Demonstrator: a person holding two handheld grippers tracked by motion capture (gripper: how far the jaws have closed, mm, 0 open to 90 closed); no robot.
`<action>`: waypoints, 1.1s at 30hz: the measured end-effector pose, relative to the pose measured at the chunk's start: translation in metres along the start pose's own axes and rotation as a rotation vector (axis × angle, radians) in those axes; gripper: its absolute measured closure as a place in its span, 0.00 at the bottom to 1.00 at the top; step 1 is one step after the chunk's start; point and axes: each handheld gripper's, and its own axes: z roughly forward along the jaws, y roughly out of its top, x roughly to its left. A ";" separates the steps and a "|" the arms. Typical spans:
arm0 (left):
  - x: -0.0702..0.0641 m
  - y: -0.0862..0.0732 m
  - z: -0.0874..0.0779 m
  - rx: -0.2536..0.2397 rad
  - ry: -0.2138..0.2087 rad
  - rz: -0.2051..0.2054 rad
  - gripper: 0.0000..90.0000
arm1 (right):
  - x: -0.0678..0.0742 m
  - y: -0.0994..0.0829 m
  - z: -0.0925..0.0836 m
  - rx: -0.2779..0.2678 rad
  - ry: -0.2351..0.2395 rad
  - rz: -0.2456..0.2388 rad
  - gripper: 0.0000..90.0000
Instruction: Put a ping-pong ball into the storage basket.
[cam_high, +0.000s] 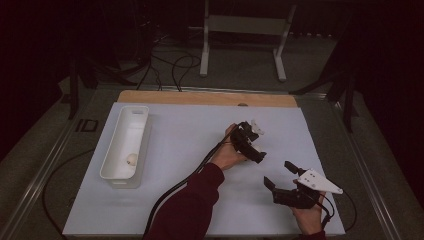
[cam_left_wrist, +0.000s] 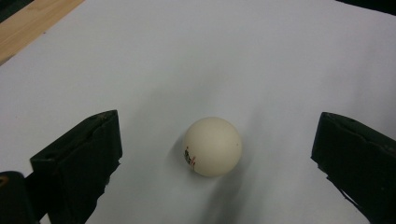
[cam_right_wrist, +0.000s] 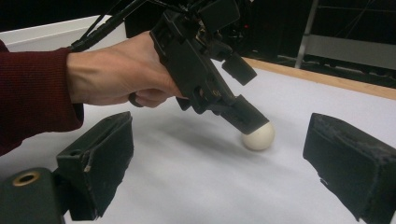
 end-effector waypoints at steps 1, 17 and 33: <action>0.000 0.000 0.001 -0.001 0.002 -0.004 0.03 | 0.000 0.000 0.000 -0.001 0.000 0.000 0.09; -0.002 -0.001 0.008 0.018 0.027 -0.026 0.07 | 0.000 0.001 -0.002 -0.008 -0.002 0.001 0.09; -0.002 -0.004 0.018 0.027 0.027 -0.040 0.07 | -0.002 0.001 -0.003 -0.013 -0.006 0.004 0.09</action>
